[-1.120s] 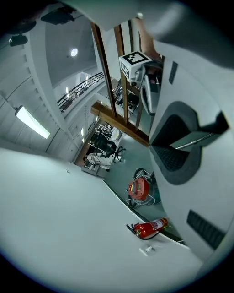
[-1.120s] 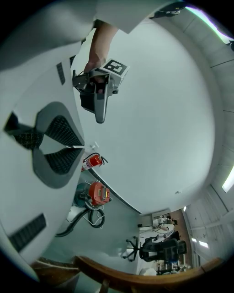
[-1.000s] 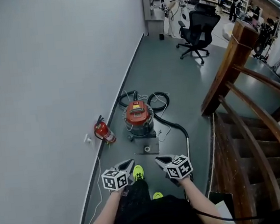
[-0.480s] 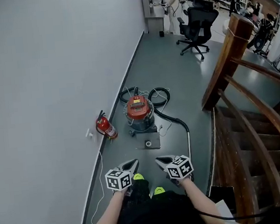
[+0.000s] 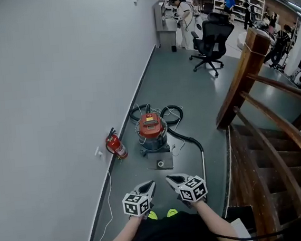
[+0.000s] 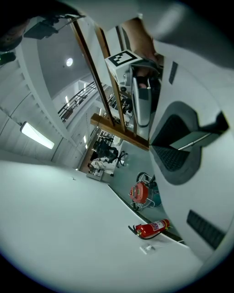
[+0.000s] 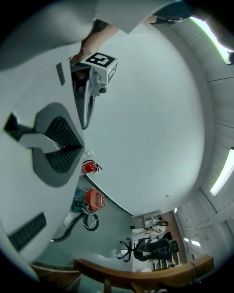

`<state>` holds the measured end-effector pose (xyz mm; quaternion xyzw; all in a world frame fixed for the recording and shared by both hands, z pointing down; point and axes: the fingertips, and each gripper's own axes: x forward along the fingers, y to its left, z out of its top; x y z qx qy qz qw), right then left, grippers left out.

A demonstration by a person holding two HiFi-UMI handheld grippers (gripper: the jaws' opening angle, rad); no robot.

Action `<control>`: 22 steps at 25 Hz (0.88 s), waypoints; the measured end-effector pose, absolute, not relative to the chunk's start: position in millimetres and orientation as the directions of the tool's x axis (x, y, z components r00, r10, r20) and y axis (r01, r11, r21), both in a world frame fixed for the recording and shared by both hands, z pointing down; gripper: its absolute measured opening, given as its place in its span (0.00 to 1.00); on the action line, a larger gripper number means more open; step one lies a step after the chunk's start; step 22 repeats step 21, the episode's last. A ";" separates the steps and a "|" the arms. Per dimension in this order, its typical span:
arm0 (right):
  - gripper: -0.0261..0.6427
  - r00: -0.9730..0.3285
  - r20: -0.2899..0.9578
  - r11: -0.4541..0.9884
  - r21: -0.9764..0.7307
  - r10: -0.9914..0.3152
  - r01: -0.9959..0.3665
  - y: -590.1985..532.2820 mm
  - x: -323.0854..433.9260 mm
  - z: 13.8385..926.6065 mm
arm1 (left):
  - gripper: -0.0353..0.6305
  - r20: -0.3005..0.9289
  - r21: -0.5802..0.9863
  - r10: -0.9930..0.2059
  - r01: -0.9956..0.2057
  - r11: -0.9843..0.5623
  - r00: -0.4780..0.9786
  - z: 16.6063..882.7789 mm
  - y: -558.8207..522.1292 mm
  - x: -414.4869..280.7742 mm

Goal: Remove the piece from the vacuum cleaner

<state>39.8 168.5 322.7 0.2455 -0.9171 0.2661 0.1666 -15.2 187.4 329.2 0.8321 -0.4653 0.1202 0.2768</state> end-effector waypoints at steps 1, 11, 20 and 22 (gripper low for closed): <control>0.06 -0.824 0.433 0.739 -0.404 -0.366 -0.540 171.2 35.2 323.0 | 0.07 0.453 0.338 -0.706 -0.838 -0.429 0.544 329.1 189.3 -14.9; 0.06 -0.816 0.440 0.738 -0.392 -0.374 -0.549 189.2 25.7 322.0 | 0.07 0.454 0.291 -0.681 -0.818 -0.496 0.574 326.5 201.1 -12.7; 0.06 -0.806 0.450 0.733 -0.383 -0.383 -0.562 198.0 31.0 320.2 | 0.07 0.467 0.243 -0.653 -0.797 -0.553 0.596 321.6 205.4 -2.5; 0.06 -0.806 0.451 0.733 -0.383 -0.383 -0.563 199.1 31.4 319.4 | 0.07 0.469 0.239 -0.648 -0.793 -0.561 0.600 320.5 206.4 -0.4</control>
